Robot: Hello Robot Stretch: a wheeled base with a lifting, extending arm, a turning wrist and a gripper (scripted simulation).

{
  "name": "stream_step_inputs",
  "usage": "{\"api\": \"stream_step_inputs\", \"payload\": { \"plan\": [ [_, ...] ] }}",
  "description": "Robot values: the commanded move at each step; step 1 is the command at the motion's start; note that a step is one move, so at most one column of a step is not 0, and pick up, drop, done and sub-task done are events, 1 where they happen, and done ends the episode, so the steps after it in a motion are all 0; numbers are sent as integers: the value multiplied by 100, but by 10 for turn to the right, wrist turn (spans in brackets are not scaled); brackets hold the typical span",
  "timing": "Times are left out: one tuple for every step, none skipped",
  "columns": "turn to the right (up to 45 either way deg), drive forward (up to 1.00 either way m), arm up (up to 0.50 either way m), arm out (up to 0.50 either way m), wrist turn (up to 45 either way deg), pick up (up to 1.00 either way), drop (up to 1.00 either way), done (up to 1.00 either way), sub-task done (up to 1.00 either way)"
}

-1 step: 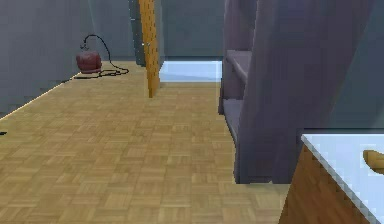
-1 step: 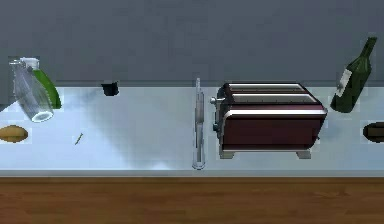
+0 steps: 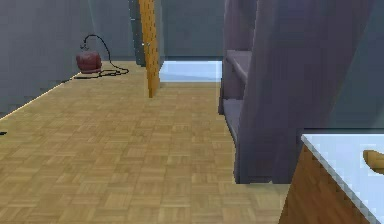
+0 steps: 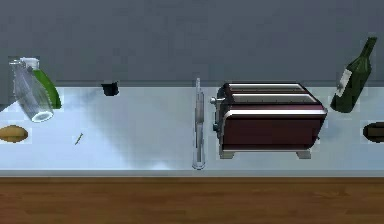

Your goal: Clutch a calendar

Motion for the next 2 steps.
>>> {"api": "stream_step_inputs", "payload": {
  "plan": [
    [0,0,38,0,0,0,0,0,0],
    [0,0,0,18,0,0,0,0,0]
  ]
}}
